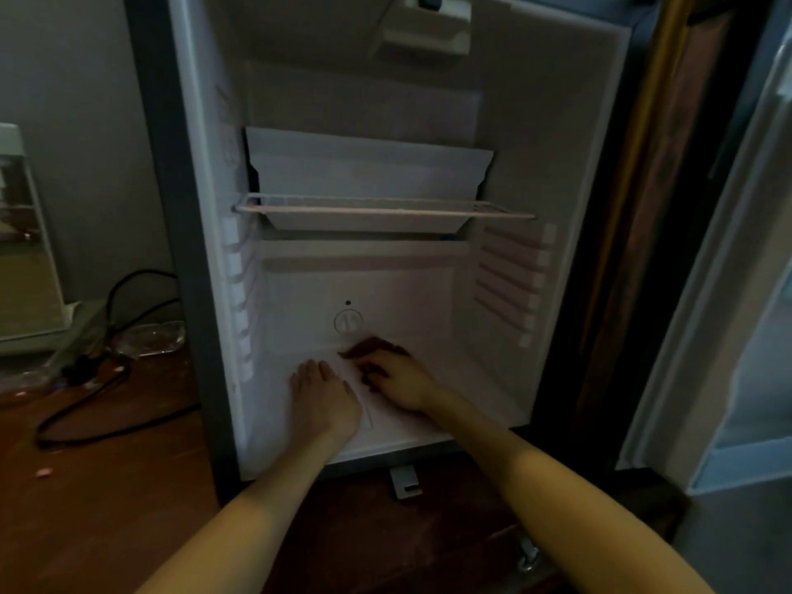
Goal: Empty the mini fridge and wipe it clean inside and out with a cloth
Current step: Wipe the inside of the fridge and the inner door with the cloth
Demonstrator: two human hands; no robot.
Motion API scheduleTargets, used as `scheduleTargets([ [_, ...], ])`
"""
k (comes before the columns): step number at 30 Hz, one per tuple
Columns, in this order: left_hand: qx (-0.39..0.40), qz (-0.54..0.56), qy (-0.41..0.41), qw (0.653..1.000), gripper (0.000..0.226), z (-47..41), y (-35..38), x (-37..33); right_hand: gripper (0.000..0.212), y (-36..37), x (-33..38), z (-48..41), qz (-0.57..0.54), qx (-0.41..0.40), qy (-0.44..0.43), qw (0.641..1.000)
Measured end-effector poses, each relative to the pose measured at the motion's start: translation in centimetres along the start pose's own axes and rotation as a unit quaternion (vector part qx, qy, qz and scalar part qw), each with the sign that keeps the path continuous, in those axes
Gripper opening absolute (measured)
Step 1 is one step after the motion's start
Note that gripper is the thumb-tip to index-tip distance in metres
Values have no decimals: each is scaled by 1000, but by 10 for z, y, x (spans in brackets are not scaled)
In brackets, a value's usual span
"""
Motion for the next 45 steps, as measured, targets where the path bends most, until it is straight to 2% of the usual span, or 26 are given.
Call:
scheduleTargets([
  [4,5,1,-8,1000,56,3,0,1,38,-23,-8,43,8,41,-4,999],
  [10,8,-3,-12,1000,56,3,1,1,43,-41,-61,35,160,-47,66,984],
  [14,23,-6,-17,1000,56,2,2,-4,41,-33,-60,3,165,-41,126,977],
  [20,25,3,-15,1000,57,1,0,-3,36,1,-10,-13,88,13,73,993],
  [24,37,23,-7,999,64,5,-4,-3,46,6,3,14,89,53,9,995],
  [26,37,34,-7,999,61,8,-6,-2,55,-6,-8,31,89,67,7,994],
  [28,36,45,-10,998,59,12,-8,-1,68,-22,-26,44,104,37,36,993],
  [31,32,51,-17,998,59,16,-12,-3,76,-38,-48,47,225,-10,88,970],
  [34,25,43,-21,999,59,16,-16,-4,57,-39,-56,45,310,23,182,933],
  [37,33,31,-20,999,60,18,-15,-4,56,-27,-56,27,285,22,221,932],
  [39,37,40,-17,998,61,17,-16,-4,64,-17,-50,8,236,11,221,946],
  [42,32,67,-12,997,61,15,-16,-2,41,1,-16,-5,199,28,170,965],
  [43,27,72,-14,997,60,16,-17,-2,39,7,-6,-4,194,30,148,969],
  [45,27,89,-19,996,60,17,-18,-1,50,13,12,8,186,35,98,977],
])
Point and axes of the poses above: each hand's wrist, its own z-axis away from the middle knuckle, its own y-axis out of the palm, x = y × z, the point moved 5 cm from there along -z, towards the middle knuckle, and after that the axes turned 5 degrees about z, right-handed, at the moved point
